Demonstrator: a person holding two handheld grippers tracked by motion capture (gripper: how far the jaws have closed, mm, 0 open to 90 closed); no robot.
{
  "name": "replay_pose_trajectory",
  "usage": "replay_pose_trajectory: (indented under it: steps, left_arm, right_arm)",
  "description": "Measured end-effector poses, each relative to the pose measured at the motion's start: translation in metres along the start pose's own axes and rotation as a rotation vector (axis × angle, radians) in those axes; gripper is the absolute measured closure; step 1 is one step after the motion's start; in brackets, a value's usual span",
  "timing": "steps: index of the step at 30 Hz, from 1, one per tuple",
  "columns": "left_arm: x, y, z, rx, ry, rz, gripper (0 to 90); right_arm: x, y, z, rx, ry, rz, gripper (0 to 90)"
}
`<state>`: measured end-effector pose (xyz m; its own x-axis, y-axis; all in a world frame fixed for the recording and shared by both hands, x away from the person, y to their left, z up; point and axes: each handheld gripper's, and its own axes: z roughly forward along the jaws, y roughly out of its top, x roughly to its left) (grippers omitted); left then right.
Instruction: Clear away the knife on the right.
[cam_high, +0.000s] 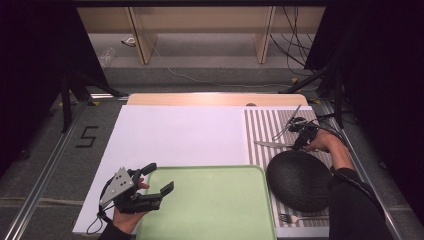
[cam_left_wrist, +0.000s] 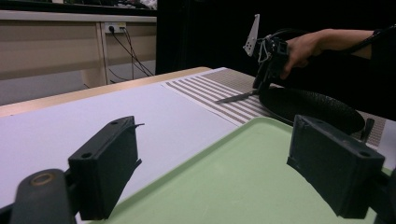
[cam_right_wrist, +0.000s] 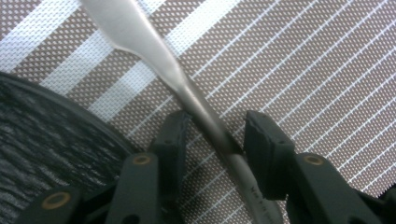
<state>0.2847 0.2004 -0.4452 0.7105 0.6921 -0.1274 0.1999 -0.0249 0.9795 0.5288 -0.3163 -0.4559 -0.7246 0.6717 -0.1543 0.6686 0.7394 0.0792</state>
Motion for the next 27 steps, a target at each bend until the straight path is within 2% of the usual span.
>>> replay_pose_trajectory:
  steps: [10,11,16,21,22,27]
  left_arm:
    - [0.0,0.0,0.0,0.002,0.0,0.002,15.2]
    - [0.0,0.0,0.0,0.003,0.0,0.003,15.2]
    - [0.0,0.0,0.0,0.004,0.002,0.003,15.2]
    - [0.0,0.0,0.0,0.003,0.002,0.003,15.2]
    - [0.0,0.0,0.0,0.001,0.003,0.002,15.2]
    - [0.0,0.0,0.0,0.001,0.004,0.003,15.2]
  right_arm:
    - [0.004,0.003,0.001,0.007,0.009,-0.067,72.2]
    - [0.005,0.003,0.001,0.008,0.002,-0.116,74.3]
    - [0.007,0.004,-0.001,0.025,0.0,-0.131,78.6]
    - [0.01,0.004,0.0,0.006,-0.002,-0.118,79.6]
    - [0.01,0.004,-0.001,0.009,-0.004,-0.13,79.7]
    - [0.012,0.003,-0.001,-0.009,-0.037,-0.146,79.9]
